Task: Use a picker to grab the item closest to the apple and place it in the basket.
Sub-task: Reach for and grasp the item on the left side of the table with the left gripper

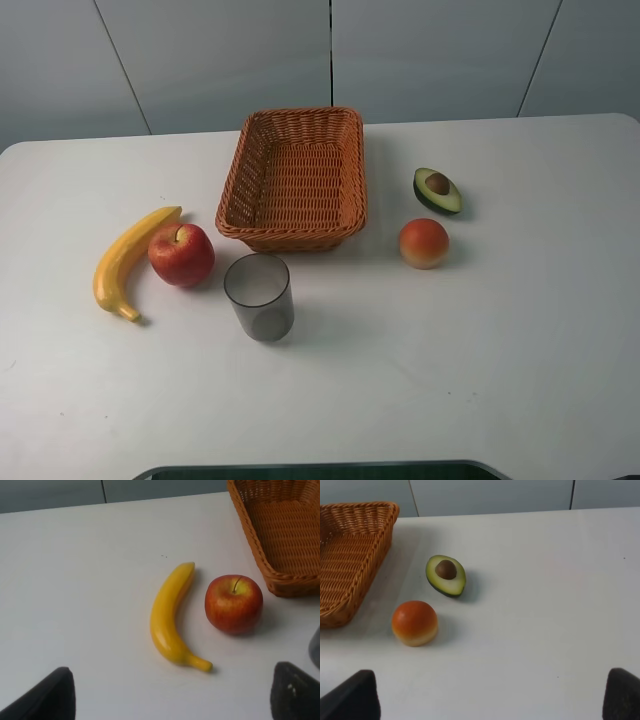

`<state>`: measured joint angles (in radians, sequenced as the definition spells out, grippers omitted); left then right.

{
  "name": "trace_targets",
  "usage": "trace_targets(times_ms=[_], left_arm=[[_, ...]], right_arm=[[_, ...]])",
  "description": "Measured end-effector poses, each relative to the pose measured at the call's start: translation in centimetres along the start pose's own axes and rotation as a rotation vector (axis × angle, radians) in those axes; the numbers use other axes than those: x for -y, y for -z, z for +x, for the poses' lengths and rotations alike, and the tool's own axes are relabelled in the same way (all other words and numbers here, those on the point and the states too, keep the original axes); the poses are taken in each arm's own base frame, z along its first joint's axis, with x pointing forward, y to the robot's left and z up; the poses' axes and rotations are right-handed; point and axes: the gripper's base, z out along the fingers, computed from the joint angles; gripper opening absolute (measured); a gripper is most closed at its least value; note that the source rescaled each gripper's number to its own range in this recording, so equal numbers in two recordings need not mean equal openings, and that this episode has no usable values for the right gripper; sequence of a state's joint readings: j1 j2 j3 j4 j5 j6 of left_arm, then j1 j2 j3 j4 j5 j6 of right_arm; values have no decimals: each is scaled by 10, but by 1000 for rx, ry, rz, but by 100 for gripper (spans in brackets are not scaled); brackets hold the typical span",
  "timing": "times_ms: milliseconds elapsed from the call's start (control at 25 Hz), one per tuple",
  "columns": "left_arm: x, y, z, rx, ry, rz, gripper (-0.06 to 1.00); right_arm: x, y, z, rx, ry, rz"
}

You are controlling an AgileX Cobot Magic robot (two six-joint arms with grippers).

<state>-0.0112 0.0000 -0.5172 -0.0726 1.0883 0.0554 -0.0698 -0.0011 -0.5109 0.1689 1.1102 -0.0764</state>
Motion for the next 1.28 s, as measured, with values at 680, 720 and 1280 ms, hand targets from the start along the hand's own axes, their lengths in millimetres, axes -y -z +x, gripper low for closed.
trace_targets(times_ms=[680,720,1280], left_arm=[[0,0,0,0,0,0,100],[0,0,0,0,0,0,100],[0,0,0,0,0,0,100]], right_arm=[[0,0,0,0,0,0],[0,0,0,0,0,0],[0,0,0,0,0,0]])
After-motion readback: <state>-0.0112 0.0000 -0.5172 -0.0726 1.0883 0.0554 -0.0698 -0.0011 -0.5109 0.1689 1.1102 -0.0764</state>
